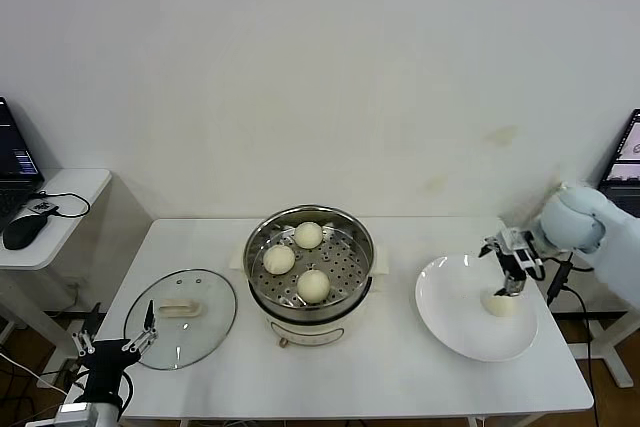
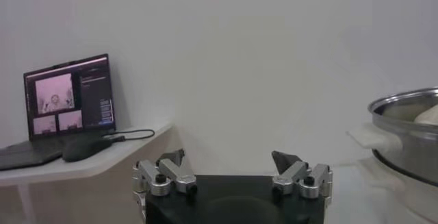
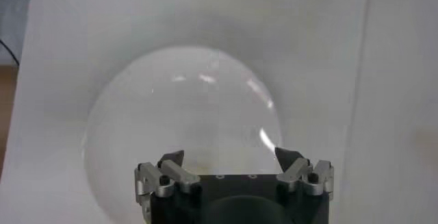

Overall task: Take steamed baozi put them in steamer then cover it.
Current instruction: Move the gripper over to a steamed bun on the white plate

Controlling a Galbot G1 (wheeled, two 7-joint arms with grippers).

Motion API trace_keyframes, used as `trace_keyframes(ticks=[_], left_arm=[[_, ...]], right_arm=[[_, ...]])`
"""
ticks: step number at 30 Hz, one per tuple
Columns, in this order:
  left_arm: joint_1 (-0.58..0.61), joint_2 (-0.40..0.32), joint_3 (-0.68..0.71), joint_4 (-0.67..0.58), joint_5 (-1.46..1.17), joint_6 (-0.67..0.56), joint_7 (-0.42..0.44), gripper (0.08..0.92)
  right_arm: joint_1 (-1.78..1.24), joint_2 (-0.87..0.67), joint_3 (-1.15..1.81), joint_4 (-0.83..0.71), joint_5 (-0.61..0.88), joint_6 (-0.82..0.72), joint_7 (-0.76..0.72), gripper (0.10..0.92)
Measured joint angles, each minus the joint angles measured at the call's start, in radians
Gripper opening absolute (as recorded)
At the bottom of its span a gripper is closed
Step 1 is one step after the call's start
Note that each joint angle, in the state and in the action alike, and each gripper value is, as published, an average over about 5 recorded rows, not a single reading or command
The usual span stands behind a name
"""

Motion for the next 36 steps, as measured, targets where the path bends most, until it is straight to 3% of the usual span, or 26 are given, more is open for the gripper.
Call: trace_keyframes(ticks=[22,36], left_arm=[[0.005,-0.003,-0.007,-0.01,0.005,0.004,0.003,0.823],[0.006,-0.006,-0.011,-0.008,0.003,0.003,0.002,0.823]], right_arm=[[-0.221,0.117,0.192,-0.213,-0.176,0.035,0.046,0.819],[-0.245,0.171,0.223,-0.25,-0.201,0.02,0.055,0.681]])
